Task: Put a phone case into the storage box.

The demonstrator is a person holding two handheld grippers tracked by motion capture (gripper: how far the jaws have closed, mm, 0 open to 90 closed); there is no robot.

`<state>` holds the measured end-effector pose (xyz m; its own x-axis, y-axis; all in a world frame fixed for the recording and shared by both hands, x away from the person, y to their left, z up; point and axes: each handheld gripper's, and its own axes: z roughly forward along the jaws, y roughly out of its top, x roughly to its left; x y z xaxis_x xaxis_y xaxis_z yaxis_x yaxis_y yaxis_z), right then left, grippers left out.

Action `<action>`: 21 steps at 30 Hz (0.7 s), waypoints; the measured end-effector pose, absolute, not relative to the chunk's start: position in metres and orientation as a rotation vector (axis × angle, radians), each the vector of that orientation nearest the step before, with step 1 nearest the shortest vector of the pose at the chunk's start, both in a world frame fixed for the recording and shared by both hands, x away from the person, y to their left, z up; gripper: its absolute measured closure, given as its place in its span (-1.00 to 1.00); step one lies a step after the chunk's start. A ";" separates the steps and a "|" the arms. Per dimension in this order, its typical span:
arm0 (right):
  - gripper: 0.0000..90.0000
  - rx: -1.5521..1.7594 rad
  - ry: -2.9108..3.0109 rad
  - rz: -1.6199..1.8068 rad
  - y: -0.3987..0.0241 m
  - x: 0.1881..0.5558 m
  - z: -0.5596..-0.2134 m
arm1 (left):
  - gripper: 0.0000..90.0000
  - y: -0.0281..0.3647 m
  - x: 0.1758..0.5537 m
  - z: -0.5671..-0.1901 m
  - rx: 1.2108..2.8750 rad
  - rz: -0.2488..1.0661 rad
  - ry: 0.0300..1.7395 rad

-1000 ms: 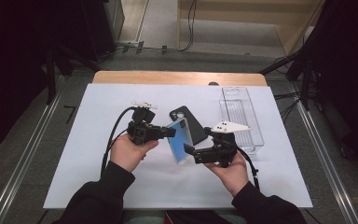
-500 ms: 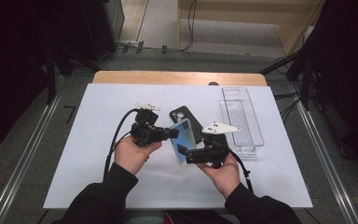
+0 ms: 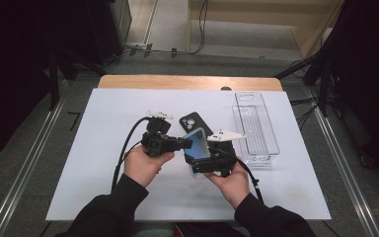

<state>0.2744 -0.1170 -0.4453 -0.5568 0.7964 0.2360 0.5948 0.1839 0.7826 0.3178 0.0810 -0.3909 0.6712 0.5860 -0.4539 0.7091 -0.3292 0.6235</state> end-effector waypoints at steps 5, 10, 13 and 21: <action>-1.00 1.324 2.218 1.299 -0.116 0.275 -0.446 | 0.80 0.077 0.316 -0.392 2.038 -0.196 0.991; -0.79 1.290 2.222 1.287 -0.116 0.274 -0.446 | 0.80 0.075 0.317 -0.394 2.048 -0.186 0.994; -0.70 1.270 2.233 1.287 -0.115 0.272 -0.445 | 0.79 0.076 0.317 -0.395 2.045 -0.193 0.993; -0.68 1.269 2.241 1.282 -0.115 0.272 -0.445 | 0.37 0.079 0.318 -0.391 2.015 -0.203 0.974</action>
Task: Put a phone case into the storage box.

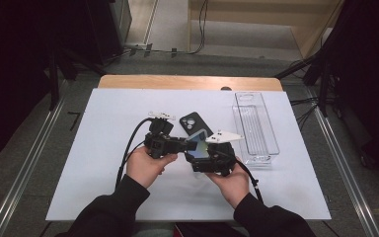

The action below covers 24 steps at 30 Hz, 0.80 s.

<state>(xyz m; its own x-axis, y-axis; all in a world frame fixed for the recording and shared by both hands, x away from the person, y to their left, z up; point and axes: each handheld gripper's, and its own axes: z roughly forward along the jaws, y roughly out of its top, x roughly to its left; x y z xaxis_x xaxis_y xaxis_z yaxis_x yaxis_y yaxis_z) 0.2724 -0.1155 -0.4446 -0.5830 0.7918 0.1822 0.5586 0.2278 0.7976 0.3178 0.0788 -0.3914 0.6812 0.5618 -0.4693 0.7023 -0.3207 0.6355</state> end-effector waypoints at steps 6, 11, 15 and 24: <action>-0.68 1.292 2.242 1.277 -0.122 0.276 -0.447 | 0.01 0.085 0.318 -0.385 1.989 -0.211 0.959; -0.68 1.305 2.232 1.278 -0.128 0.277 -0.448 | -0.16 0.093 0.317 -0.381 2.010 -0.174 0.925; -0.68 1.293 2.237 1.300 -0.134 0.279 -0.447 | -0.22 0.098 0.315 -0.382 2.049 -0.175 0.854; -0.68 1.180 2.335 1.365 -0.147 0.282 -0.440 | -0.31 0.110 0.312 -0.391 2.098 -0.185 0.769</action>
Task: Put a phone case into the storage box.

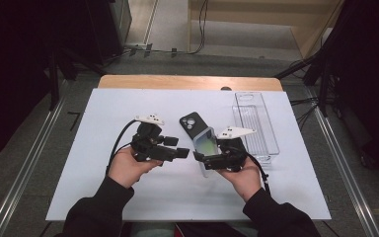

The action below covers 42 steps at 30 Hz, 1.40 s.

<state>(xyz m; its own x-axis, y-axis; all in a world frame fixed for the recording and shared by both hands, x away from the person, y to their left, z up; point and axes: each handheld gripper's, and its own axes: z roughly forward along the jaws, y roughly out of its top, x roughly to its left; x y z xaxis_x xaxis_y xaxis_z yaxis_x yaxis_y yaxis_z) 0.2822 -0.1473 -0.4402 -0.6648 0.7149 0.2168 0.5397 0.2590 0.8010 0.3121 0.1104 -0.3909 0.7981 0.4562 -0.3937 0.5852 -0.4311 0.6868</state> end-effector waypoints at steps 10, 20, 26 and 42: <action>-0.68 1.116 2.390 1.432 -0.164 0.283 -0.428 | -0.41 0.116 0.307 -0.416 2.163 -0.178 0.652; -0.68 1.119 2.399 1.465 -0.176 0.284 -0.422 | -0.41 0.130 0.298 -0.436 2.186 -0.140 0.617; -0.68 1.127 2.399 1.482 -0.181 0.285 -0.420 | -0.41 0.144 0.293 -0.447 2.189 -0.136 0.644; -0.68 1.196 2.359 1.475 -0.194 0.290 -0.403 | -0.41 0.170 0.281 -0.456 2.195 -0.111 0.715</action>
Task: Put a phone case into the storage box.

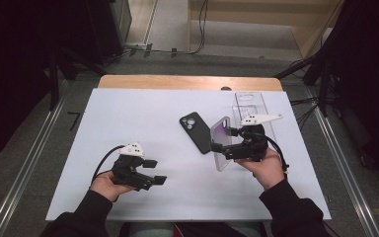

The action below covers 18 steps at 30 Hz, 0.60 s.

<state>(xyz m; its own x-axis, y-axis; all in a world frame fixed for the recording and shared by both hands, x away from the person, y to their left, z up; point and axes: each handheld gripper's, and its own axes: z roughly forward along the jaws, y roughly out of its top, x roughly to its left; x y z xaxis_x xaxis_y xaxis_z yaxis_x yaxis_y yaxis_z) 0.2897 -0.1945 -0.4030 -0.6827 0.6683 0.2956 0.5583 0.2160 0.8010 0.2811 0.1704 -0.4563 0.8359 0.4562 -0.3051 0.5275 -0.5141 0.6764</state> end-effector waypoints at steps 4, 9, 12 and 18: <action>-0.68 1.223 2.331 1.471 -0.201 0.293 -0.396 | -0.41 0.176 0.279 -0.456 2.179 -0.118 0.745; -0.68 1.265 2.274 1.493 -0.214 0.300 -0.385 | -0.41 0.182 0.275 -0.455 2.143 -0.132 0.780; -0.68 1.299 2.234 1.488 -0.222 0.304 -0.378 | -0.41 0.187 0.273 -0.455 2.138 -0.110 0.817; -0.68 1.318 2.179 1.492 -0.235 0.311 -0.369 | -0.41 0.192 0.271 -0.455 2.113 -0.055 0.864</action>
